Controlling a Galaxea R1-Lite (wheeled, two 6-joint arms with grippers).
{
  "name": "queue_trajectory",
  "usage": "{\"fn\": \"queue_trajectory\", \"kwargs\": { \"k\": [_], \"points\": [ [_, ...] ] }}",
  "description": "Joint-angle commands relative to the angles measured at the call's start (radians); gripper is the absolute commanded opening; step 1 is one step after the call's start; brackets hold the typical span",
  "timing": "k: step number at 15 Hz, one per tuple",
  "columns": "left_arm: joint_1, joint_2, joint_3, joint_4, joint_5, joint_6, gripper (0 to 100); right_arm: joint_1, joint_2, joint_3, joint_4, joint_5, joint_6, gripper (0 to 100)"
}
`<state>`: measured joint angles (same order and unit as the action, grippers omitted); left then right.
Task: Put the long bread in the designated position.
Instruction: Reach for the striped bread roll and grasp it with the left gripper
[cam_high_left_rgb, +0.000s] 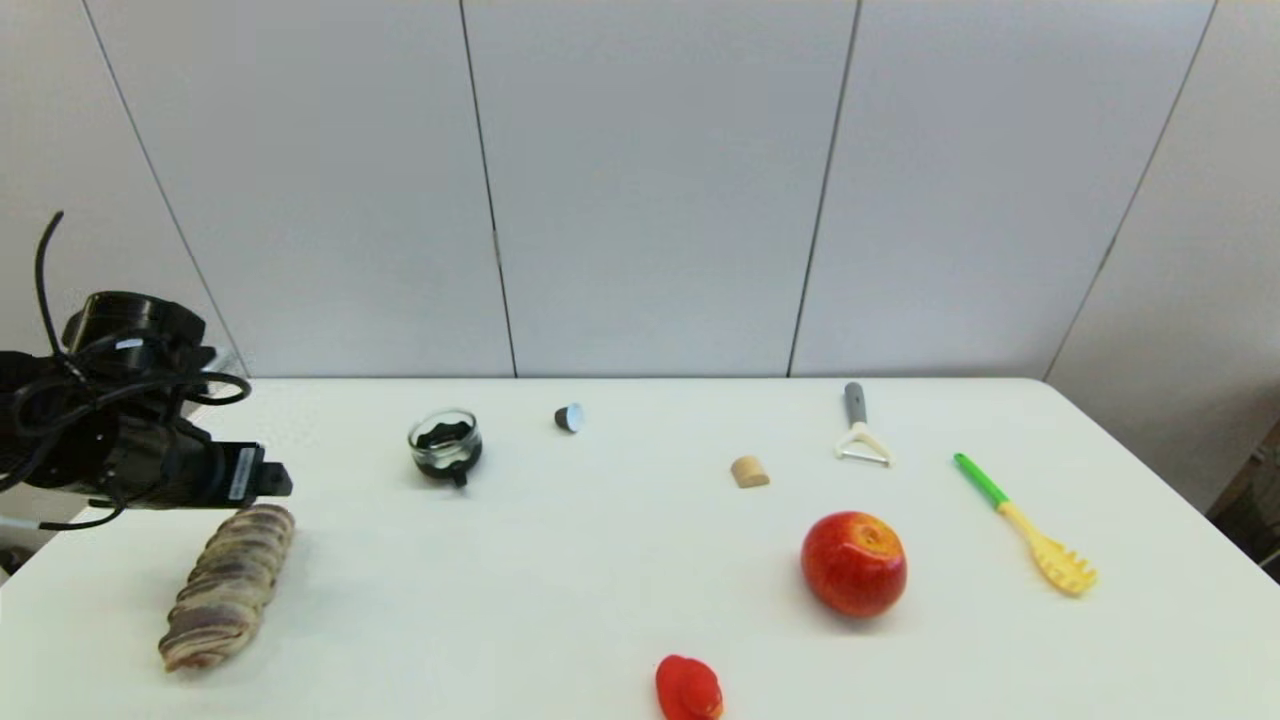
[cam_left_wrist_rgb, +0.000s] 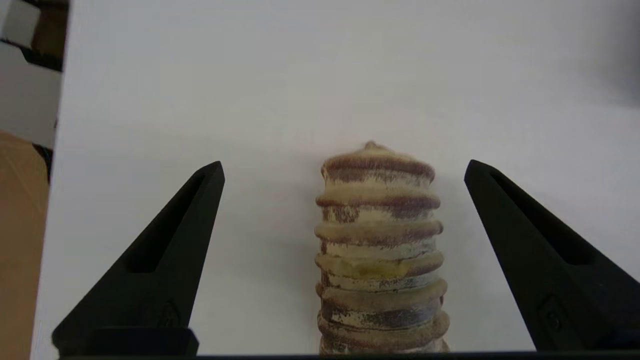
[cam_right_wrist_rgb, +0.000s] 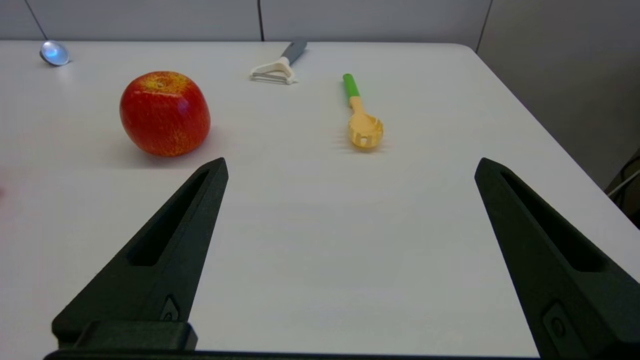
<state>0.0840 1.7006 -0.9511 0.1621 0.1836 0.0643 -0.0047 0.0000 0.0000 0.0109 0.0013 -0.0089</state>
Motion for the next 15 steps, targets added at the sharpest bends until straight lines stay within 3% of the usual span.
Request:
{"fn": "queue_trajectory", "kwargs": {
  "k": [1,4,9,10,15],
  "points": [
    [0.002,0.031,-0.058,0.169,-0.004,-0.006,100,0.0,0.0,0.0,0.0,0.0,0.0,100],
    [0.002,0.03,-0.072,0.24,-0.004,-0.006,100,0.0,0.0,0.0,0.0,0.0,0.0,100],
    [0.002,0.047,-0.071,0.249,-0.059,-0.021,100,0.0,0.002,0.0,0.0,0.0,0.0,100],
    [0.002,0.05,-0.071,0.251,-0.073,-0.024,0,0.0,0.0,0.0,0.0,0.0,0.0,100],
    [0.002,0.085,-0.071,0.306,-0.073,-0.023,0,0.0,0.0,0.0,0.0,0.0,0.0,100]
  ]
}}
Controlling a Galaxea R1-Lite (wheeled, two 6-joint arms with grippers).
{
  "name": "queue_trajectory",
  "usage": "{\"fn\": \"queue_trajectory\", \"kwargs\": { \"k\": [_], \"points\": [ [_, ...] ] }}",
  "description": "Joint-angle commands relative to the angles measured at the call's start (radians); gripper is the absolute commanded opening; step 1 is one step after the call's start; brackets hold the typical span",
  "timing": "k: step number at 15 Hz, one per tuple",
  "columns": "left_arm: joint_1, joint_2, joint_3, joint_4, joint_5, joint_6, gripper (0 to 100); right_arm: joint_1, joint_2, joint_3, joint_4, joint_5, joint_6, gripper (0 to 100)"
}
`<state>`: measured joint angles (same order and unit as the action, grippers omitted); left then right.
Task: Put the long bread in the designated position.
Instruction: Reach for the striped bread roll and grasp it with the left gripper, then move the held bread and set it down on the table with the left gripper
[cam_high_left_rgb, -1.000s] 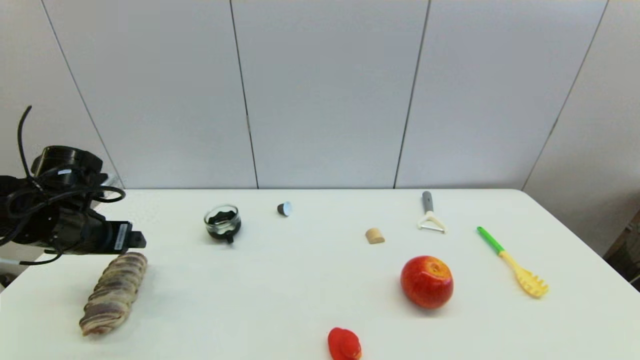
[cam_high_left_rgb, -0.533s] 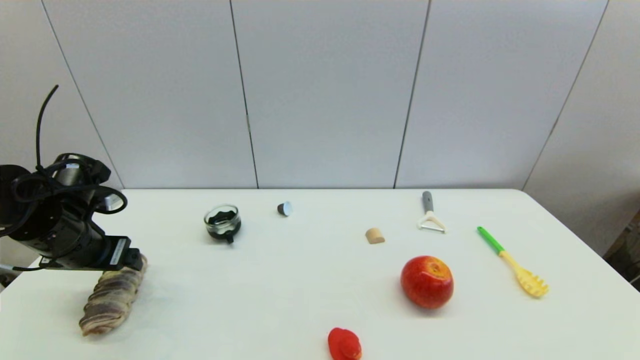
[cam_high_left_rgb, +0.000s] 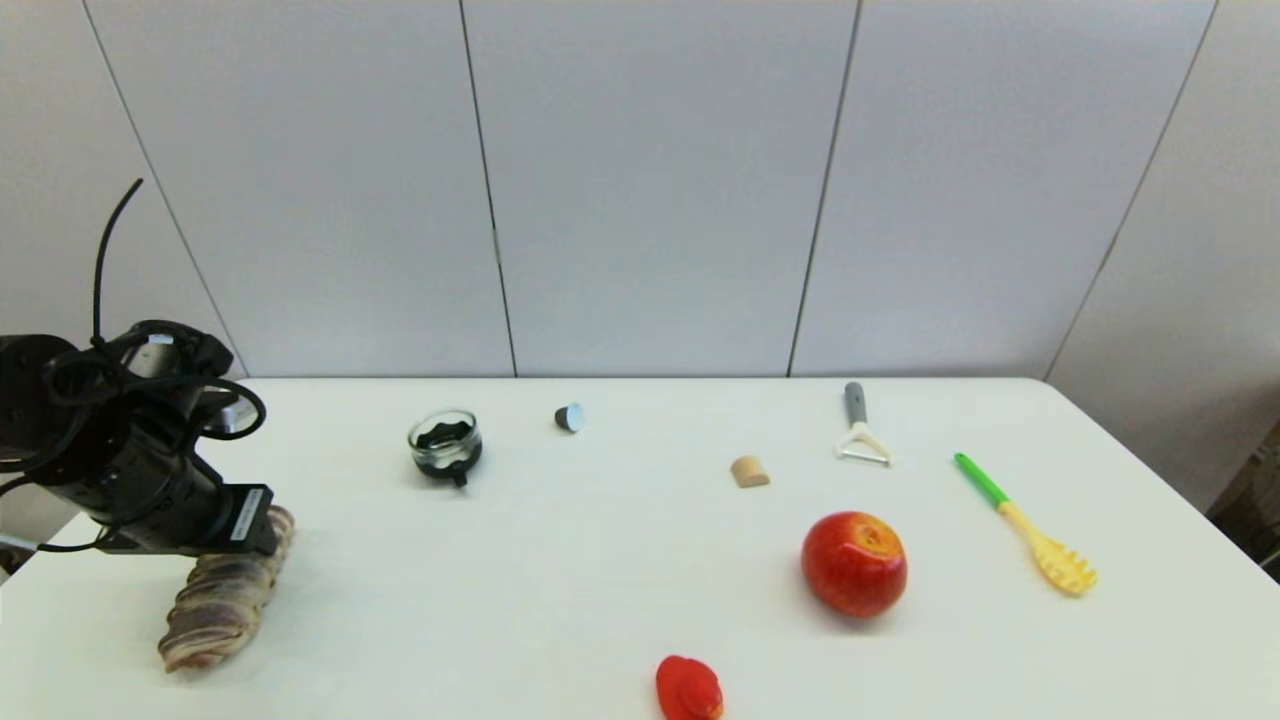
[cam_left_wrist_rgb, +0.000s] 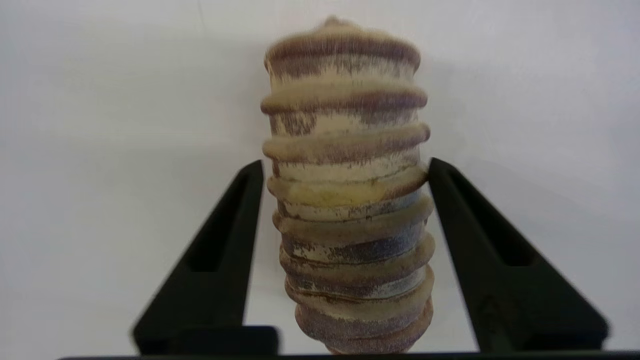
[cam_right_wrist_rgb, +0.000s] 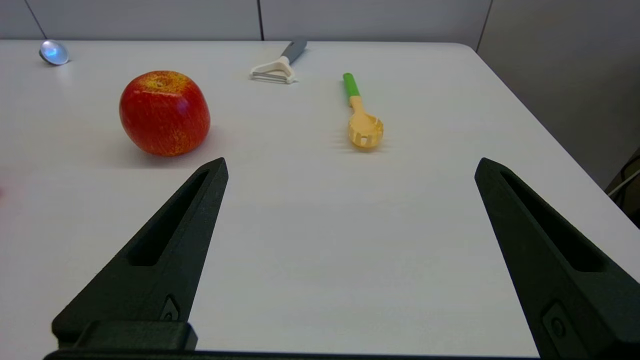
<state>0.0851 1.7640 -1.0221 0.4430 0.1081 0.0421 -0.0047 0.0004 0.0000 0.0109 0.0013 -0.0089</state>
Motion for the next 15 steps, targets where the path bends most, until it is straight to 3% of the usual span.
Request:
{"fn": "queue_trajectory", "kwargs": {
  "k": [1,7,11,15],
  "points": [
    [0.001,0.031,0.0,0.039,0.002,-0.001,0,0.0,0.0,0.0,0.0,0.0,0.0,100],
    [-0.001,0.035,-0.067,0.046,0.005,0.004,0,0.0,0.0,0.0,0.0,0.0,0.0,100],
    [-0.024,0.041,-0.329,0.04,0.008,0.005,0,0.0,0.0,0.0,0.0,0.0,0.0,100],
    [-0.116,0.163,-0.608,0.013,0.005,-0.005,0,0.0,0.0,0.0,0.0,0.0,0.0,100]
  ]
}}
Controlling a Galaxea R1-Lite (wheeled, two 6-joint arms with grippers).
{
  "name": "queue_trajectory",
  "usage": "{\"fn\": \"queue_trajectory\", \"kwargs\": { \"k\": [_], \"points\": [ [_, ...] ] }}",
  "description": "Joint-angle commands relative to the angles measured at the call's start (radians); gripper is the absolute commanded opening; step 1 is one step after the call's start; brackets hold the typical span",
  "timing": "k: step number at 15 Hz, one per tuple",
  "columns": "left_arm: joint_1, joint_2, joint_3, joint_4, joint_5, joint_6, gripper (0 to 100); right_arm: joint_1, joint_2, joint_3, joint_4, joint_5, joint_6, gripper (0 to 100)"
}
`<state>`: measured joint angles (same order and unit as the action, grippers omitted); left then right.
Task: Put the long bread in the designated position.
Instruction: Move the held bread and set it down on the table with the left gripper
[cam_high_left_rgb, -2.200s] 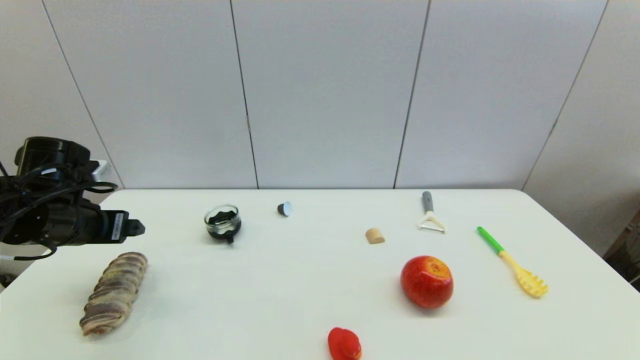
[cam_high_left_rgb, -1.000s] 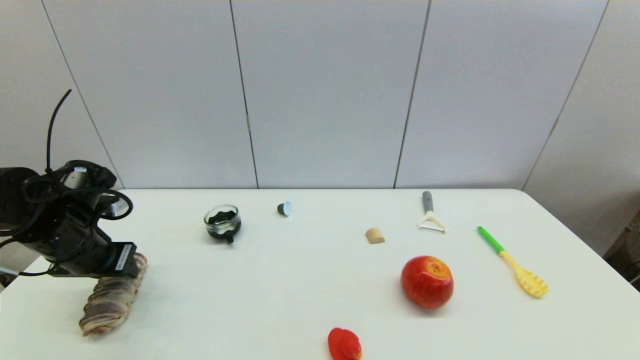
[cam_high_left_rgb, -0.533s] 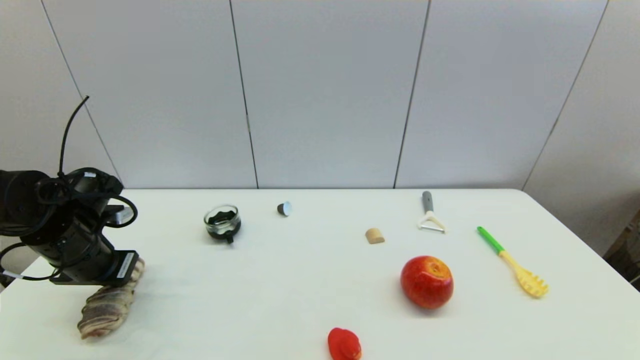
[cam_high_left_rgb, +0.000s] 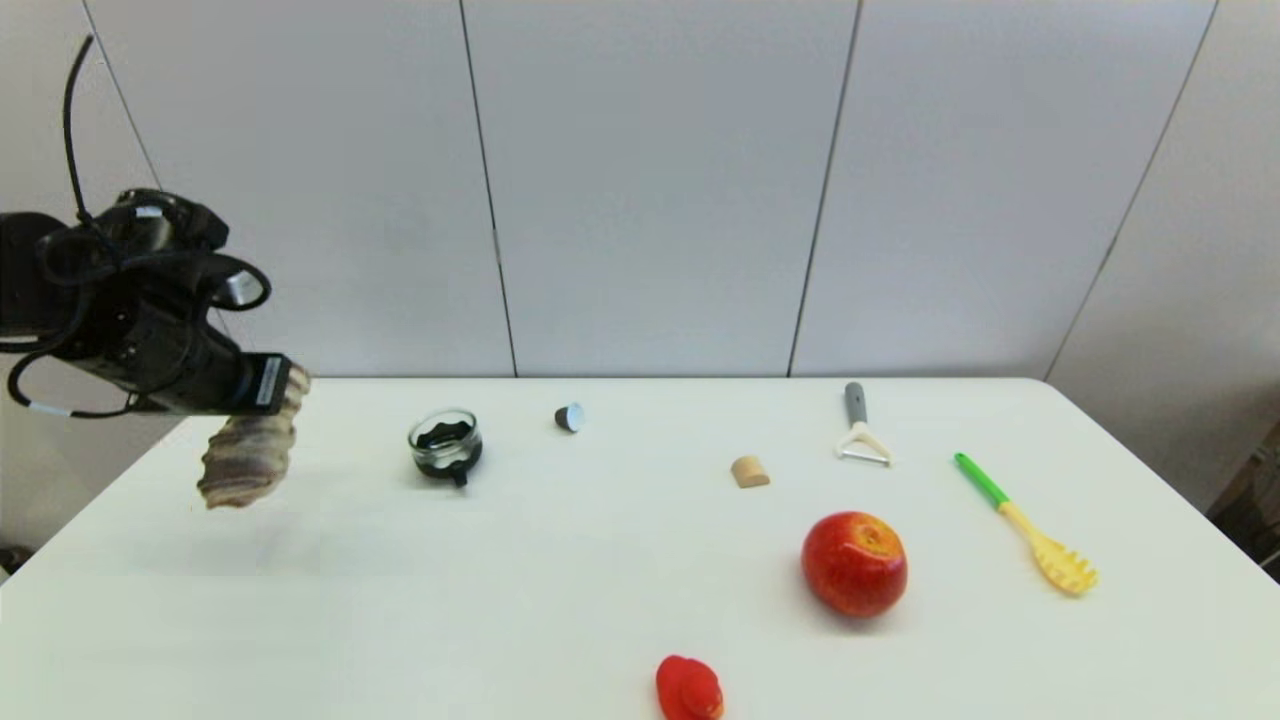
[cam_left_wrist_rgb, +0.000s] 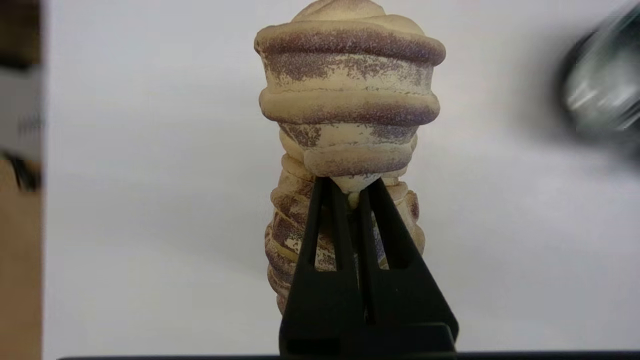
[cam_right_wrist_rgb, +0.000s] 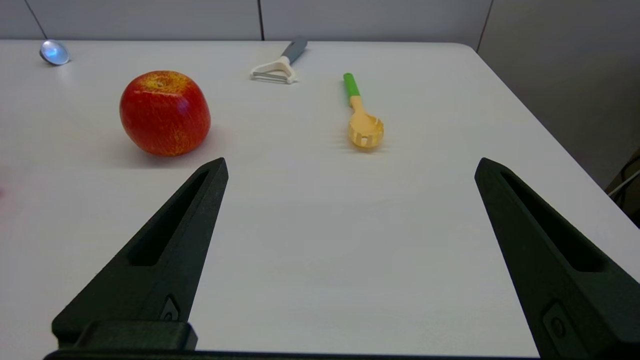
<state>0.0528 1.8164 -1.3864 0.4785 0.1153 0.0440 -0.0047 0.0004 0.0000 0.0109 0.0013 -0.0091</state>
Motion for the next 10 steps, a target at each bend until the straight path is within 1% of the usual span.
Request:
{"fn": "queue_trajectory", "kwargs": {
  "k": [1,3,7,9,10],
  "points": [
    [-0.113,0.147,-0.296,-0.034,-0.002,-0.007,0,0.0,0.001,0.0,0.0,0.0,0.0,100],
    [-0.163,0.228,-0.393,-0.08,-0.002,-0.007,0,0.0,0.001,0.0,0.0,0.0,0.0,100],
    [-0.249,0.411,-0.588,-0.235,-0.002,-0.006,0,0.0,0.0,0.0,0.0,0.0,0.0,100],
    [-0.268,0.48,-0.588,-0.36,-0.002,-0.001,0,0.0,0.0,0.0,0.0,0.0,0.0,100],
    [-0.269,0.506,-0.588,-0.386,-0.002,-0.001,0,0.0,0.0,0.0,0.0,0.0,0.0,100]
  ]
}}
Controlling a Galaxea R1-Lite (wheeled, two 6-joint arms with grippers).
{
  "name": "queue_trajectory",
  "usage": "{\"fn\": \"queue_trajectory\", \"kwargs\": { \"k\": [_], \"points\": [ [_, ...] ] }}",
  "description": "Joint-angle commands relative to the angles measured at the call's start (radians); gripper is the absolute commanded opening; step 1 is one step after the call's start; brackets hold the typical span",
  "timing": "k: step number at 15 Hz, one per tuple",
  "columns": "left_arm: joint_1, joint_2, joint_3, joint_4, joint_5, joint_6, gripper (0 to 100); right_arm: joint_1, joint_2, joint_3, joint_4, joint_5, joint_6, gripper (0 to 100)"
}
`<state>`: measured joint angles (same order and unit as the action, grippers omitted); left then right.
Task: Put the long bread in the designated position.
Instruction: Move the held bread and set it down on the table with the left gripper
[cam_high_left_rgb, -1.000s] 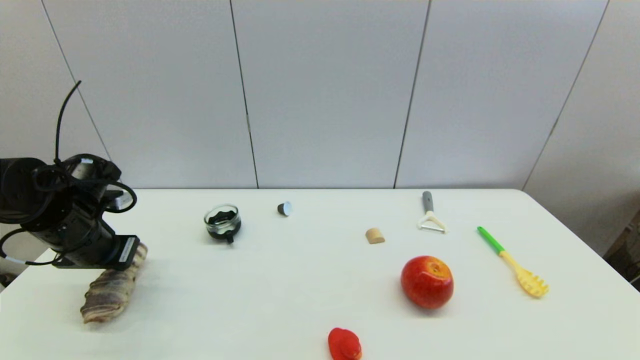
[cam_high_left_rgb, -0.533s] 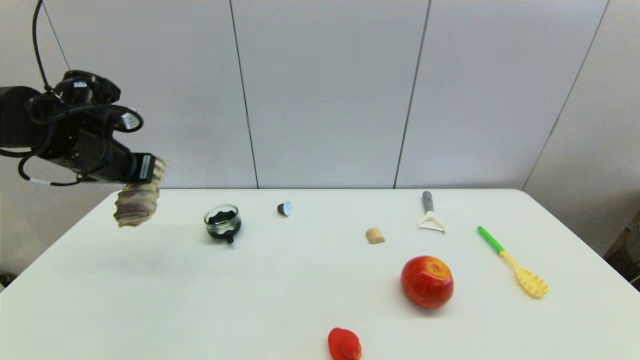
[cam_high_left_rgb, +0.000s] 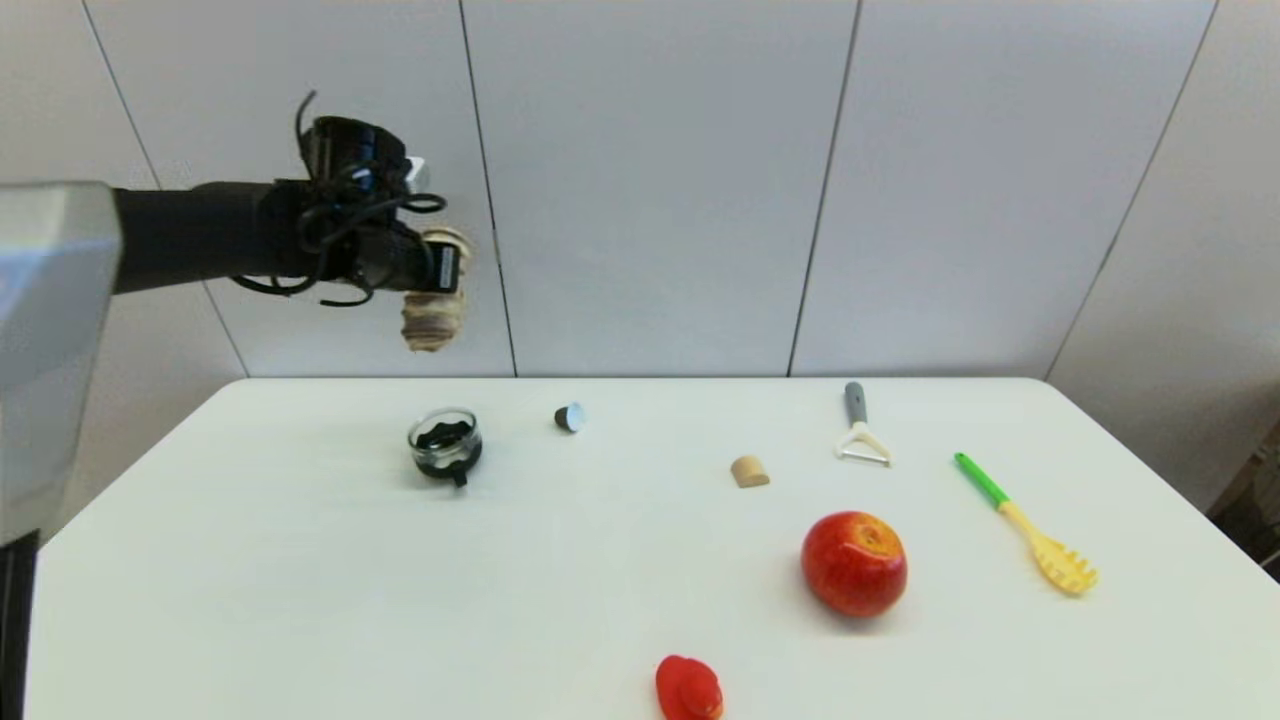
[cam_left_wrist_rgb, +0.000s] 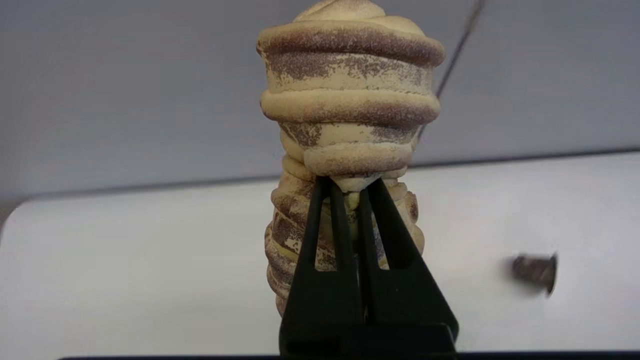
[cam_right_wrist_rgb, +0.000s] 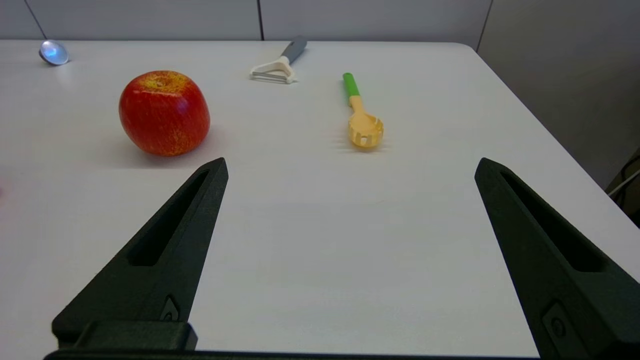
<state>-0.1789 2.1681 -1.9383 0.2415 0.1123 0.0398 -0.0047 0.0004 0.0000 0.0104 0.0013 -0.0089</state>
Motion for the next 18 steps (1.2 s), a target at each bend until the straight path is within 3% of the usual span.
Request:
{"fn": "queue_trajectory", "kwargs": {
  "k": [1,7,8,14,18],
  "points": [
    [-0.04,0.171,-0.036,-0.151,0.001,-0.001,0,0.0,0.0,0.0,0.0,0.0,0.0,100],
    [-0.039,0.2,-0.03,-0.145,0.001,-0.028,0,0.0,0.0,0.0,0.0,0.0,0.0,100],
    [-0.039,0.199,-0.025,-0.142,0.0,-0.044,100,0.0,0.0,0.0,0.0,0.0,0.0,100],
    [-0.036,0.151,-0.021,-0.01,0.003,-0.051,100,0.0,0.0,0.0,0.0,0.0,0.0,100],
    [-0.025,0.085,-0.01,0.173,0.001,-0.049,100,0.0,0.001,0.0,0.0,0.0,0.0,100]
  ]
}}
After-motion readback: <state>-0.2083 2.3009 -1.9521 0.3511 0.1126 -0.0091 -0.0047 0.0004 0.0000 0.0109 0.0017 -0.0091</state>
